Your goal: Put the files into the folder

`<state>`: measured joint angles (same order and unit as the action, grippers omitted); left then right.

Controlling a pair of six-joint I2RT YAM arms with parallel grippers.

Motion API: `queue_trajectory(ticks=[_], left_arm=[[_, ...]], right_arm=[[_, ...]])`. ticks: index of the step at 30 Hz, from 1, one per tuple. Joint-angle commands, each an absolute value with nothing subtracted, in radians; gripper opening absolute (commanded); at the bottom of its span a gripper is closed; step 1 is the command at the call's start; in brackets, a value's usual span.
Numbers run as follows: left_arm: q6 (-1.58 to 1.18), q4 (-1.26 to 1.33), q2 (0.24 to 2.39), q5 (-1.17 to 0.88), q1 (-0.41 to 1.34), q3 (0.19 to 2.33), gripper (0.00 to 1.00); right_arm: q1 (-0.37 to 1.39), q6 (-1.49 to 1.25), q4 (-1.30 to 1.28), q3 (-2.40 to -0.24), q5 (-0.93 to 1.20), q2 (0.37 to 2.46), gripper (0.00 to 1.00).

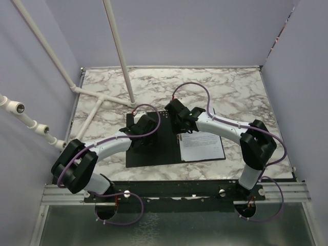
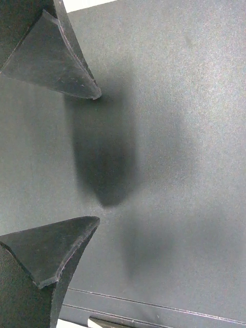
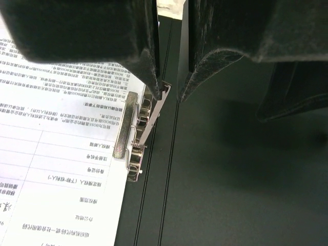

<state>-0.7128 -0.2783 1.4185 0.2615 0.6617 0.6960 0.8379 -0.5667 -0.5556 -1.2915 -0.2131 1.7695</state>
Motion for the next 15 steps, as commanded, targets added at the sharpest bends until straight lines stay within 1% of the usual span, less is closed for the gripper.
queue_trajectory(ticks=[1,15], left_arm=[[-0.718,-0.307,1.457,0.302,0.664,0.697,0.99],[-0.745,-0.305,1.557,0.326,0.676,0.692,0.99]], right_arm=[[0.865,-0.56,-0.612,-1.328,-0.276,1.787,0.21],[0.891,-0.567,-0.652,-1.322,-0.345,1.808,0.17]])
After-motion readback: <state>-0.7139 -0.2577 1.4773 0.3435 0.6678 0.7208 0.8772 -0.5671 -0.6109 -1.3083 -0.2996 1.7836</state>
